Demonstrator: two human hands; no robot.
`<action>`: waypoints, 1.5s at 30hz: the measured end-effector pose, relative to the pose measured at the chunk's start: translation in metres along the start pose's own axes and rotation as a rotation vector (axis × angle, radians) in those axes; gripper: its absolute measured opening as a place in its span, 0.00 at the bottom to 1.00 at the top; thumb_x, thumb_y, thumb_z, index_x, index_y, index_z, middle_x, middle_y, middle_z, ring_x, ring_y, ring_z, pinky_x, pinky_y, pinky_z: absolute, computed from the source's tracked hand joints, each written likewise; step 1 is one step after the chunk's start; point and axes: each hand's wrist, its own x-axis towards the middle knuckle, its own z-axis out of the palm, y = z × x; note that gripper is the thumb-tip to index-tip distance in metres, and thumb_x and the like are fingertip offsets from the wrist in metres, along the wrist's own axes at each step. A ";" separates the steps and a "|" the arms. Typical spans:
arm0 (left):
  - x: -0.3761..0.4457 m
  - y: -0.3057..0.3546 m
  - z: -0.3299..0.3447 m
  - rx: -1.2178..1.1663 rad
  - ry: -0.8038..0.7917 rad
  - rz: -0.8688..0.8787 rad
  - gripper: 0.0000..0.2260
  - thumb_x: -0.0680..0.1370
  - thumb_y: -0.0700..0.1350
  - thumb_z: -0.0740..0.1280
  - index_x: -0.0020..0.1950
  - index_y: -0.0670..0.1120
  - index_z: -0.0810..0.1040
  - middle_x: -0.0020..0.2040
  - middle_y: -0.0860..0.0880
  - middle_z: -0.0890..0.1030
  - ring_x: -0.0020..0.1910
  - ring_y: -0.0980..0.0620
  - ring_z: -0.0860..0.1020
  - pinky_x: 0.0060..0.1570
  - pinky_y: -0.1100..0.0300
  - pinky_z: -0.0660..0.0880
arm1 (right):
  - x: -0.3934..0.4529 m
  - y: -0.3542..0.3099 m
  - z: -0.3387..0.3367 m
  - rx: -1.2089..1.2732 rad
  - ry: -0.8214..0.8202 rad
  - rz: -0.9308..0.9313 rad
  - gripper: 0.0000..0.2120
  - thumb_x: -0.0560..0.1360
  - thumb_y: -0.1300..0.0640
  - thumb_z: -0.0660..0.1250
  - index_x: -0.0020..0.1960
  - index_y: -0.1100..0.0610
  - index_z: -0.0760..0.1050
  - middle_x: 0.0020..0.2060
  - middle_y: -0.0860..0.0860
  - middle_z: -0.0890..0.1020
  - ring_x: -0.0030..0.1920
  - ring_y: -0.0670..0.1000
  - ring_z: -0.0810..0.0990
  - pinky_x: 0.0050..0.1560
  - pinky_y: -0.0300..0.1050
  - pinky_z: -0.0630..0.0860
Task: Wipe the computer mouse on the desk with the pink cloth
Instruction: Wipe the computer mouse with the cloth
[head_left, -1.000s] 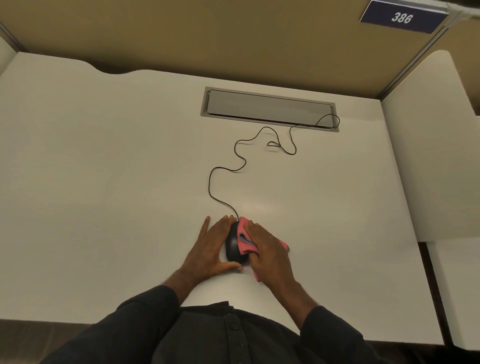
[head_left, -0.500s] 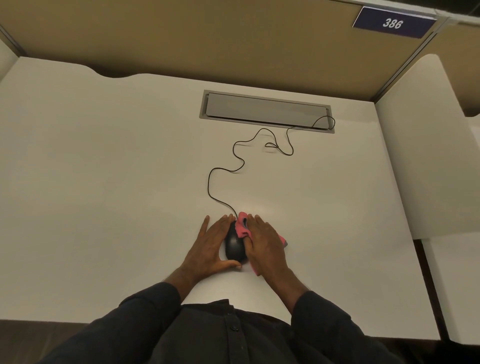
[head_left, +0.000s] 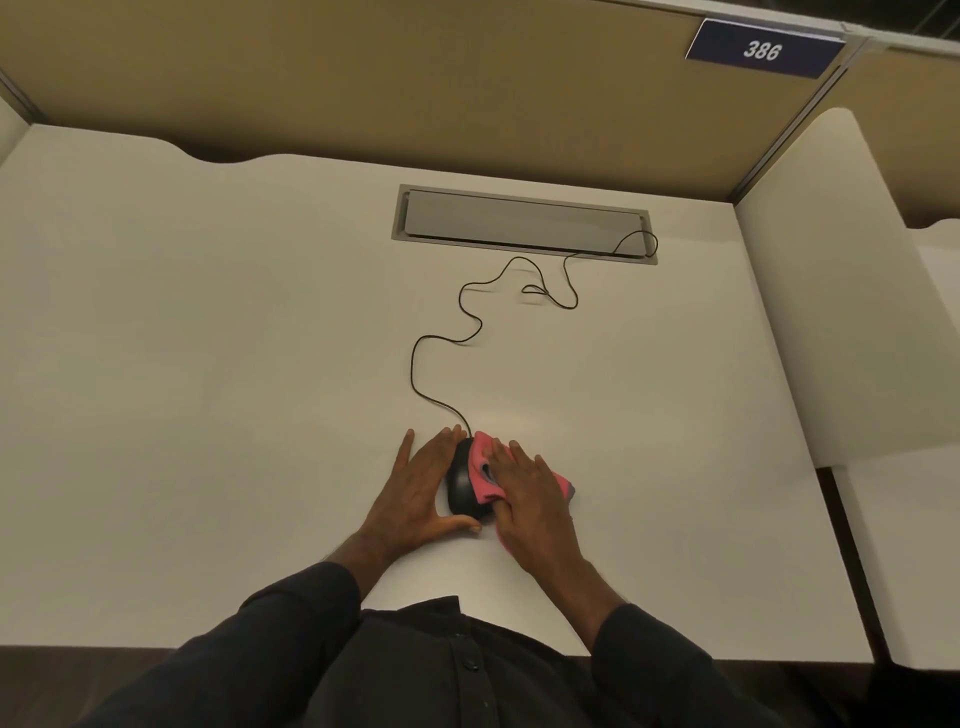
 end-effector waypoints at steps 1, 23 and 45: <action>0.000 0.001 0.000 -0.004 0.005 0.002 0.51 0.70 0.75 0.63 0.81 0.48 0.45 0.80 0.48 0.55 0.79 0.52 0.52 0.76 0.38 0.47 | -0.006 -0.001 -0.001 0.013 -0.004 -0.013 0.28 0.79 0.57 0.64 0.77 0.53 0.61 0.74 0.52 0.66 0.75 0.52 0.62 0.75 0.46 0.47; -0.001 0.003 -0.005 0.016 -0.008 0.007 0.50 0.70 0.76 0.60 0.80 0.47 0.47 0.80 0.46 0.57 0.79 0.50 0.54 0.76 0.37 0.47 | -0.011 -0.006 0.002 -0.020 0.105 0.067 0.26 0.74 0.61 0.69 0.71 0.56 0.71 0.69 0.53 0.74 0.70 0.54 0.71 0.71 0.50 0.53; -0.002 0.005 -0.007 0.022 -0.017 0.018 0.50 0.70 0.75 0.62 0.79 0.45 0.49 0.80 0.46 0.56 0.79 0.49 0.53 0.76 0.38 0.46 | -0.001 0.002 0.002 0.119 -0.071 0.166 0.25 0.81 0.55 0.61 0.77 0.54 0.60 0.75 0.51 0.66 0.75 0.53 0.63 0.74 0.43 0.53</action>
